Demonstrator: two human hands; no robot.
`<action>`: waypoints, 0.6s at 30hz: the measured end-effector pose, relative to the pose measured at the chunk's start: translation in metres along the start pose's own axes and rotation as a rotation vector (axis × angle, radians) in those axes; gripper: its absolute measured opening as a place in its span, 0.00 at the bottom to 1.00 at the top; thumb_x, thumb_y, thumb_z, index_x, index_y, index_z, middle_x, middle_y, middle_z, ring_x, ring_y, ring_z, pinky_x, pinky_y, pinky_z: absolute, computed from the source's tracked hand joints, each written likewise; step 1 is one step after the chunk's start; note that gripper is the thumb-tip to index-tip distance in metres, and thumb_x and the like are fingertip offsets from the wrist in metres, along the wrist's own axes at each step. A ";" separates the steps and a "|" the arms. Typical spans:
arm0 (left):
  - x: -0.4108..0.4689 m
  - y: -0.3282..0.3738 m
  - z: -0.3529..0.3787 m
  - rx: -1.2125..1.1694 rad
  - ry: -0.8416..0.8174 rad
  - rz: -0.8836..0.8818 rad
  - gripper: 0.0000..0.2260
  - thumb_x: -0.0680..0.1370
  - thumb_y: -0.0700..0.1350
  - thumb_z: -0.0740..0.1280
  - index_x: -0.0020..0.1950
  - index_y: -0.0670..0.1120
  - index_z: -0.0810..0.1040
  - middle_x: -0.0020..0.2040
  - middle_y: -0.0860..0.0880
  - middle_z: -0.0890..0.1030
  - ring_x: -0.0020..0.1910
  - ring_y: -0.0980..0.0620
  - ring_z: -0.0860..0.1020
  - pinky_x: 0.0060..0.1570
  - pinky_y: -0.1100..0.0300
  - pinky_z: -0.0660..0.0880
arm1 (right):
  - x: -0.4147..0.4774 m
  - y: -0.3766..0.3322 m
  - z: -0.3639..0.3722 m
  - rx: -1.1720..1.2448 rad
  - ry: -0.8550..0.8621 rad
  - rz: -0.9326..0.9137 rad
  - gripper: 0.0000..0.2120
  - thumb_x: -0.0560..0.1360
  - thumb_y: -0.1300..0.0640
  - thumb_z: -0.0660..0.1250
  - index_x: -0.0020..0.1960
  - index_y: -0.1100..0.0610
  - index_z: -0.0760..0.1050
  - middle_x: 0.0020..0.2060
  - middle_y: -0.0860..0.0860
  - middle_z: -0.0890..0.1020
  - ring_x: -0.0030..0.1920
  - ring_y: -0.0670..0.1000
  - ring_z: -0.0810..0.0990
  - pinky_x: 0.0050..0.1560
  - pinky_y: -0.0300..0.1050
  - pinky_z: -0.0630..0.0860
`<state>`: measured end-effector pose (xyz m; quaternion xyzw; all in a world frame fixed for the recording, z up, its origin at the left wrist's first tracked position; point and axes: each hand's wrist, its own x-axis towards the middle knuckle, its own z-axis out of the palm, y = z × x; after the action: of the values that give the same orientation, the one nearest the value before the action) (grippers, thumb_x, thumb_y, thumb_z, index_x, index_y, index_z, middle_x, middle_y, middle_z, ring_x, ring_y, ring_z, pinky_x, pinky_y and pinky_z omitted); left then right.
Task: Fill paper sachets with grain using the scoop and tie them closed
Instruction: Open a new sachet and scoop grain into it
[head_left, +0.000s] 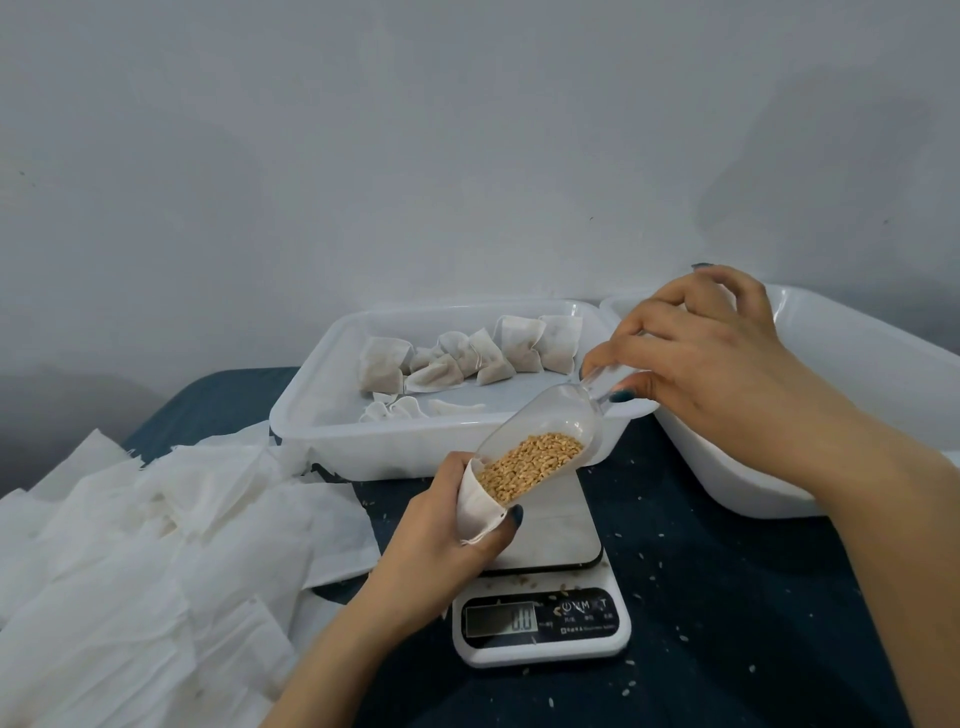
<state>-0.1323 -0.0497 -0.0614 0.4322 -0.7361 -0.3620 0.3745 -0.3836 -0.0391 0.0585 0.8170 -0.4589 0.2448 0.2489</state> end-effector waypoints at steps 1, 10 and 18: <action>0.000 0.001 0.000 -0.005 -0.002 0.001 0.17 0.74 0.58 0.69 0.60 0.61 0.68 0.51 0.66 0.78 0.47 0.61 0.80 0.37 0.68 0.75 | 0.000 0.000 -0.001 0.000 0.001 0.002 0.12 0.71 0.57 0.75 0.54 0.50 0.84 0.47 0.50 0.83 0.54 0.62 0.78 0.66 0.66 0.59; 0.000 0.001 -0.001 -0.015 0.015 -0.002 0.19 0.72 0.63 0.68 0.59 0.61 0.69 0.51 0.64 0.79 0.46 0.59 0.80 0.39 0.64 0.78 | -0.002 0.003 0.001 -0.017 0.037 0.013 0.09 0.73 0.56 0.72 0.53 0.50 0.84 0.46 0.50 0.83 0.54 0.61 0.77 0.64 0.65 0.60; -0.001 0.004 -0.003 -0.202 0.034 0.029 0.15 0.73 0.60 0.69 0.56 0.58 0.73 0.40 0.57 0.79 0.34 0.59 0.74 0.34 0.63 0.73 | -0.026 0.014 0.023 0.299 -0.131 0.244 0.10 0.78 0.43 0.57 0.56 0.35 0.74 0.49 0.34 0.75 0.52 0.41 0.64 0.60 0.43 0.51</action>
<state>-0.1310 -0.0482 -0.0565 0.3876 -0.6954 -0.4217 0.4340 -0.4035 -0.0434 0.0268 0.7975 -0.5280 0.2850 0.0630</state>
